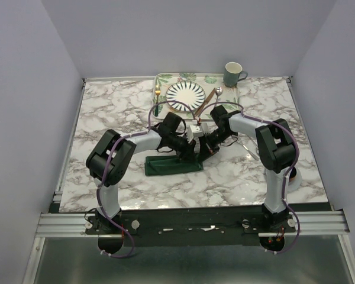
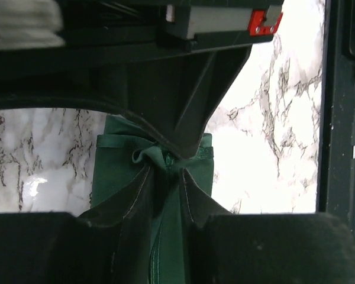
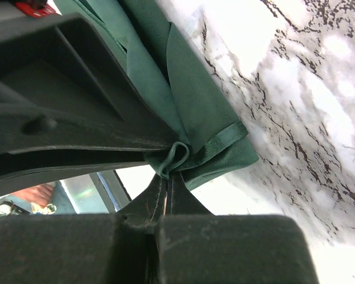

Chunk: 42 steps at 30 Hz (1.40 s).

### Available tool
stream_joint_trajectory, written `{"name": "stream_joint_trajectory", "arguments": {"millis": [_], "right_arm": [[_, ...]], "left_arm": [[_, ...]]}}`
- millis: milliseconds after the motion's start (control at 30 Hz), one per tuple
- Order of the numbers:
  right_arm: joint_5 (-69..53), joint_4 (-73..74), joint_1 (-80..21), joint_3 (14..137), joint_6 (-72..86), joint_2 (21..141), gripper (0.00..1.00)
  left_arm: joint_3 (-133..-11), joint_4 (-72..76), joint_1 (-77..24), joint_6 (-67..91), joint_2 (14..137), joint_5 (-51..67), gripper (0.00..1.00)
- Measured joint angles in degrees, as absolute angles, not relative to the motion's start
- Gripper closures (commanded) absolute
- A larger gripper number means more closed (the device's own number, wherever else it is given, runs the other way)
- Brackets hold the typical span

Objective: Fold the napkin into a case and place the utensils inside
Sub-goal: Stuff the top corner of the smaller-rectangle-folded napkin at the center of the board.

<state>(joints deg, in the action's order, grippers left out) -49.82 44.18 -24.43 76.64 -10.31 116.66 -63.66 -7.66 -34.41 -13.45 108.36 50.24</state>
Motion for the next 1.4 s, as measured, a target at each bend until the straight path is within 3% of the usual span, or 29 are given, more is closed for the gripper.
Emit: {"name": "stream_joint_trajectory", "arguments": {"millis": [100,333,433,767,1133,1400], "right_arm": [[-49.8,44.2,-24.4,76.6,-10.0,116.7,0.99],[-49.8,44.0,-24.5,76.2,-9.9,116.6,0.95],[-49.8,44.0,-24.6,76.0,-9.9,116.6,0.86],[-51.5,45.5,-19.7,77.8,-7.9,115.1,0.72],[-50.8,45.5,-20.8,77.8,-3.9,114.0,0.81],[-46.6,45.1,-22.2,77.8,-2.0,115.4,0.82]], "left_arm": [[-63.0,-7.8,-34.9,-13.4,108.4,49.5,0.68],[-61.3,-6.8,-36.0,-11.7,107.9,46.7,0.98],[-59.9,-5.1,-36.3,-10.2,106.8,45.4,1.0],[-55.6,-2.6,-37.1,-6.4,104.2,42.5,1.0],[-53.3,0.6,-38.2,-3.3,102.3,39.3,1.0],[-49.5,3.7,-39.5,-3.1,98.2,36.6,0.99]]}}
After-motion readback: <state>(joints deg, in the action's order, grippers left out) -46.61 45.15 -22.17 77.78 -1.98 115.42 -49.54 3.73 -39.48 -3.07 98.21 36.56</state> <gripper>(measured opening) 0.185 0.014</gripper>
